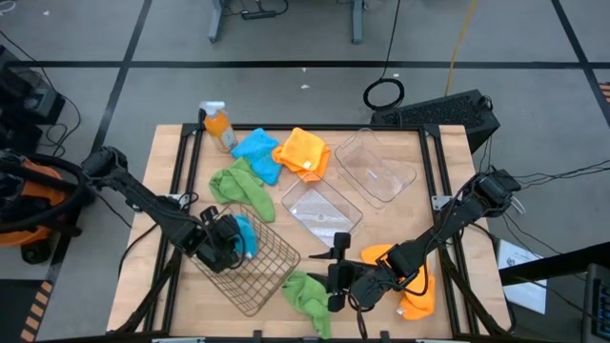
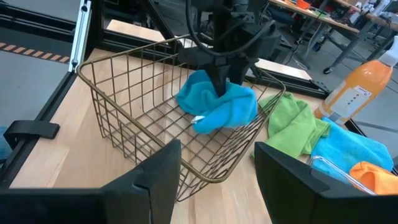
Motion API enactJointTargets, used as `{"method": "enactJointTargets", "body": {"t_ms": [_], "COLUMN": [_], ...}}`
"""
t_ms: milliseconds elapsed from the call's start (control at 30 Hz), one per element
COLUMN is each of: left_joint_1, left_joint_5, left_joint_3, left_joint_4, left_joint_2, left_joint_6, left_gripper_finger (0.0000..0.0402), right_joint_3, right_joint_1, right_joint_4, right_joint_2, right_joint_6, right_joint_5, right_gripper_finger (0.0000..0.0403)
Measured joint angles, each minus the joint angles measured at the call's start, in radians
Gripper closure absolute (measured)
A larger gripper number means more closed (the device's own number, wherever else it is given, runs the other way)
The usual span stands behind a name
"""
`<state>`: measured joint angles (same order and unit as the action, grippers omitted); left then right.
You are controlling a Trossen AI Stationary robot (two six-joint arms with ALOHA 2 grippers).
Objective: Sort microfiber towel by color & place in baskets
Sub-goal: Put the bottom blue microfiber towel into the wire basket, then put the blue microfiber towel into the wire basket
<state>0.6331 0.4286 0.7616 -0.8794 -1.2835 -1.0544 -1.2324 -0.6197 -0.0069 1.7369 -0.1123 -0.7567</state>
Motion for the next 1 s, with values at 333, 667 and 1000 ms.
{"method": "enactJointTargets", "body": {"t_ms": [333,667,1000], "left_joint_1": [-0.011,-0.012,-0.011], "left_joint_5": [0.015,-0.006,0.296], "left_joint_3": [0.000,0.074,0.140], "left_joint_4": [-0.006,-0.122,-0.068], "left_joint_2": [0.047,0.187,0.238], "left_joint_6": [0.021,0.017,0.218], "left_gripper_finger": [0.0145,0.0107,0.0107], "right_joint_3": [0.000,0.000,0.000], "right_joint_1": [-0.002,-0.002,0.004], "right_joint_4": [-0.007,-0.019,-0.021], "right_joint_2": [-0.001,-0.001,-0.001], "right_joint_6": [-0.011,-0.011,-0.024], "right_joint_5": [0.004,0.004,-0.002], "right_gripper_finger": [0.0209,0.0209,0.0209]}}
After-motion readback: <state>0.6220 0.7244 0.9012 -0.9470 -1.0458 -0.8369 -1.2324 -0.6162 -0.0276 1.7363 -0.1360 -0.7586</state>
